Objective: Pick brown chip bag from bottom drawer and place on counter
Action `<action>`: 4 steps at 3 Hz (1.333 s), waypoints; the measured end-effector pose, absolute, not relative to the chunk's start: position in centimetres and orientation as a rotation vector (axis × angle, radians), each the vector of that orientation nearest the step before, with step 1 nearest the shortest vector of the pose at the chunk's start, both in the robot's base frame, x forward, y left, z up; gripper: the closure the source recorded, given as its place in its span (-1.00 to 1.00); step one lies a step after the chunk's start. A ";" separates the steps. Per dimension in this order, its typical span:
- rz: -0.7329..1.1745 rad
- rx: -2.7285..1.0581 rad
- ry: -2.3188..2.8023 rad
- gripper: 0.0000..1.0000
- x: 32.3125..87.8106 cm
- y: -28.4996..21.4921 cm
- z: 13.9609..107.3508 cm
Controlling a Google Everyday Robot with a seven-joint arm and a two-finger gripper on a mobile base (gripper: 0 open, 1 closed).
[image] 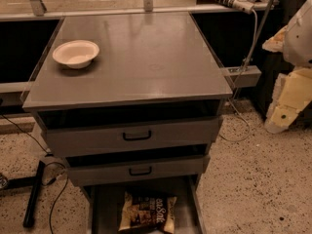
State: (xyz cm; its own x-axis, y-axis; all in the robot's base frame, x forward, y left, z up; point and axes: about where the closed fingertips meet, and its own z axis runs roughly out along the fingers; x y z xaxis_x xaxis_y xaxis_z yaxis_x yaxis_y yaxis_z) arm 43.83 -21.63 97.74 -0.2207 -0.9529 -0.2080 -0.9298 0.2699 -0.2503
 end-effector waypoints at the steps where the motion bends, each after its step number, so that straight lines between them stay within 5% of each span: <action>1: -0.103 -1.722 2.228 -1.00 43.8 -21.6 97.7; 4: 0.021 -1.845 2.122 -1.00 42.2 -17.8 87.8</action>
Offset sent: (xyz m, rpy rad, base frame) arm -0.0037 0.0102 -0.0228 0.0043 0.0255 0.0360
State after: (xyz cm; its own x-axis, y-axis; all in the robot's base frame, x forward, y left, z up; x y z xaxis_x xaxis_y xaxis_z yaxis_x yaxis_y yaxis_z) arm 42.24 -17.78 87.78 -0.1082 -0.9611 -0.2542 -0.9660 0.1621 -0.2016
